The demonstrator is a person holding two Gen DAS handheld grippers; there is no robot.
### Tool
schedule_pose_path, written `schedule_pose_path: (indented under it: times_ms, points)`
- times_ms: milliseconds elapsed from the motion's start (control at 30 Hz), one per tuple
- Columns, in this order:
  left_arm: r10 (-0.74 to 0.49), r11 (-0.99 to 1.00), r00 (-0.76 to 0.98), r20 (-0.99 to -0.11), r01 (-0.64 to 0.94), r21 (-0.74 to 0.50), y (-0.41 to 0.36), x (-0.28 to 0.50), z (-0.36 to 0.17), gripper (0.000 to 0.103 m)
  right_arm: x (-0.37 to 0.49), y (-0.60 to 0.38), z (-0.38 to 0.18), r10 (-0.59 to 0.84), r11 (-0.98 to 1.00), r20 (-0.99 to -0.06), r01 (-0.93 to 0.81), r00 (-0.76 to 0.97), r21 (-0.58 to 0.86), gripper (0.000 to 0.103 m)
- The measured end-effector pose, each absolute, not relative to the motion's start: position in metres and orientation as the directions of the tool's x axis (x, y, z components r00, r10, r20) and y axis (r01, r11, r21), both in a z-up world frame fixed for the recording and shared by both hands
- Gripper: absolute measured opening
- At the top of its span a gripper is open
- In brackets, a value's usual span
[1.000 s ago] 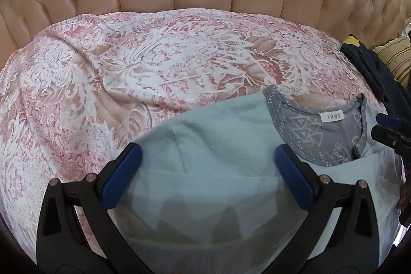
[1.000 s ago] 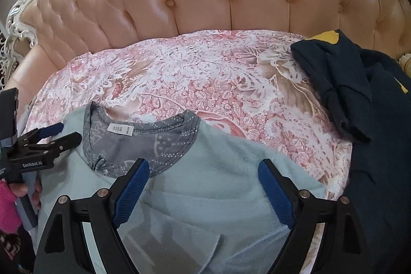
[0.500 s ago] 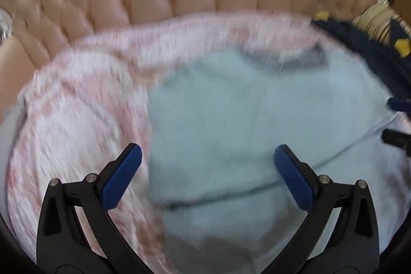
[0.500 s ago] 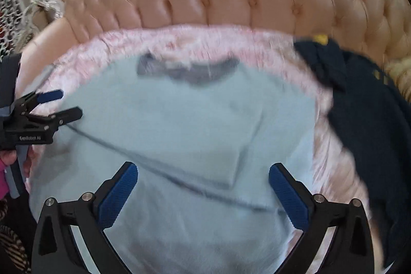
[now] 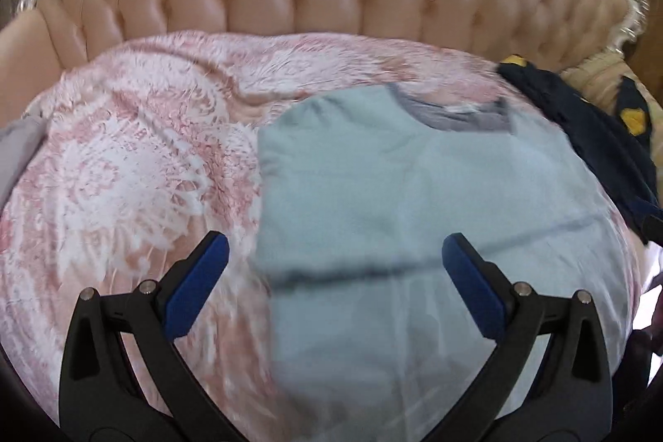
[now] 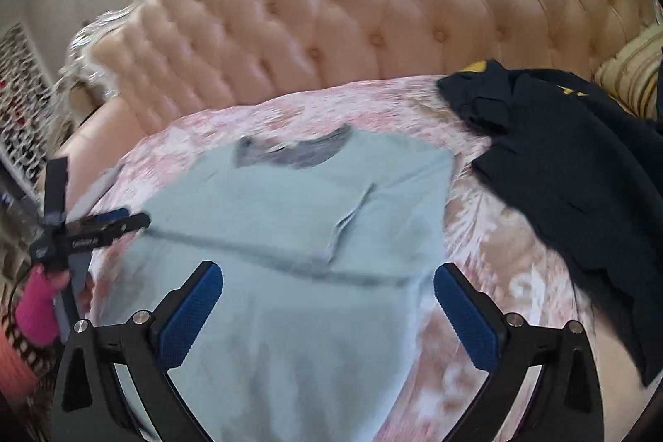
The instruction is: Fold clothes
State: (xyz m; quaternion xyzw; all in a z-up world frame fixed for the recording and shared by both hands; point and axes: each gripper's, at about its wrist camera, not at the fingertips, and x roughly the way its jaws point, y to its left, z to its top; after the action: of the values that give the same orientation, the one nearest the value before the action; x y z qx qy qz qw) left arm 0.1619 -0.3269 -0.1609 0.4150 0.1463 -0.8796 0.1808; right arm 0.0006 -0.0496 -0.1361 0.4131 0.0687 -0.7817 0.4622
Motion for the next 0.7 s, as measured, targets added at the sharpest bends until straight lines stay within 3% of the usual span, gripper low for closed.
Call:
schedule_pose_path:
  times_ms: [167, 367, 700]
  points:
    - [-0.238, -0.910, -0.552, -0.799, 0.413, -0.014, -0.297, 0.176, -0.178, 0.103, 0.036, -0.064, -0.155, -0.625, -0.514, -0.755, 0.832, -0.197, 0.208, 0.103]
    - [-0.128, -0.889, -0.578, -0.806, 0.427, -0.166, -0.318, 0.182, -0.194, 0.103, 0.038, -0.084, -0.178, -0.541, -0.538, -0.803, 0.837, -0.249, 0.103, 0.103]
    - [-0.167, -0.907, -0.566, -0.807, 0.409, -0.099, -0.290, 0.215, -0.188, 0.103, 0.065, -0.082, -0.148, -0.554, -0.557, -0.783, 0.826, -0.285, 0.093, 0.103]
